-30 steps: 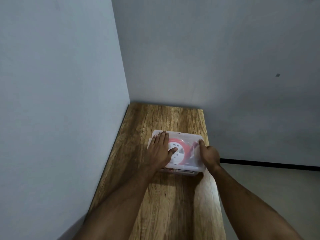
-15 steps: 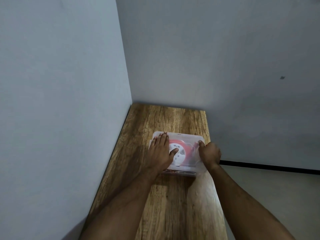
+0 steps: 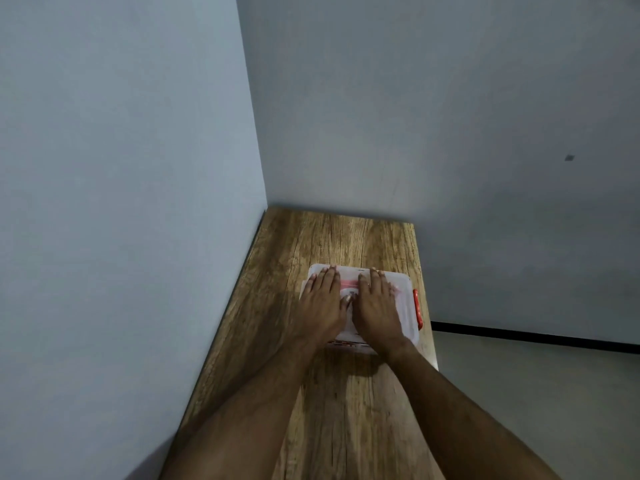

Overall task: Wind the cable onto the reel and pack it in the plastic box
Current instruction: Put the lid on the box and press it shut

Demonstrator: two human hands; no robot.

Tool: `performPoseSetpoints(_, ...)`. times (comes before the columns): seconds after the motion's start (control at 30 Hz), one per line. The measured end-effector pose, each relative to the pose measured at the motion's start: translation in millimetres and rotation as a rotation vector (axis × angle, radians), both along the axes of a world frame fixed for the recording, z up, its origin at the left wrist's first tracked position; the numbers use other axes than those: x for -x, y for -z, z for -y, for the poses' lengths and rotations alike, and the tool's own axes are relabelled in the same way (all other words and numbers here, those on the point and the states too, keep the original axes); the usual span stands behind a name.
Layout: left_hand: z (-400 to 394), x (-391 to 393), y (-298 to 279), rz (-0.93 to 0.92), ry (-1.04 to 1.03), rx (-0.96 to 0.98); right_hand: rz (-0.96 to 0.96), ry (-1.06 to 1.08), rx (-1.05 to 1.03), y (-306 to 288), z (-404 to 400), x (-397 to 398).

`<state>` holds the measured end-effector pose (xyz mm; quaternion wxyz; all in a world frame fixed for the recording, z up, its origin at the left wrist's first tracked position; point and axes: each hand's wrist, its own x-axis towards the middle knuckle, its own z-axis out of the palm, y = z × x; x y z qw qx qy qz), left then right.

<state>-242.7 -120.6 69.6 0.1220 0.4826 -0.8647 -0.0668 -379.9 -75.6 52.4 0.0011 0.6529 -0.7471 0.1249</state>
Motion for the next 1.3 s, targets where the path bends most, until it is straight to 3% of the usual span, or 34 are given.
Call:
performPoseSetpoints(0.13, 0.2, -1.2, -1.7, -0.179, -0.111, 0.012, -0.023, -0.003, -0.032, 5.1, -0.5, -4.5)
performPoseSetpoints(0.3, 18.8, -7.1, -3.1, -0.581, -0.558, -0.461, -0.022, -0.003, -0.077, 3.4, -1.5, -2.8)
performPoseSetpoints(0.4, 25.1, -24.2, 4.6, -0.600, -0.536, -0.715, -0.009, 0.002, -0.081, 1.4, -1.9, -1.6)
performPoseSetpoints(0.53, 29.9, -33.3, 17.4, -0.609, -0.570, -0.795, -0.032, -0.011, -0.125, 2.0, -1.2, -1.6)
performPoseSetpoints(0.73, 31.0, -32.4, 7.0, -0.827, -0.604, -1.047, -0.040, 0.009, -0.145, -0.7, -3.3, -2.3)
performPoseSetpoints(0.87, 29.4, -36.1, 11.2, -0.943, -0.650, -1.028, -0.029, -0.002, -0.117, -0.3, -3.8, -2.3)
performPoseSetpoints(1.03, 18.4, -22.1, -8.1, -0.752, -0.642, -0.596, -0.002, 0.001, -0.075, 3.9, -3.8, -2.8)
performPoseSetpoints(1.3, 11.8, -12.2, -6.5, -0.681, -0.613, -0.389, 0.001, 0.011, -0.065, 5.3, -2.2, -3.1)
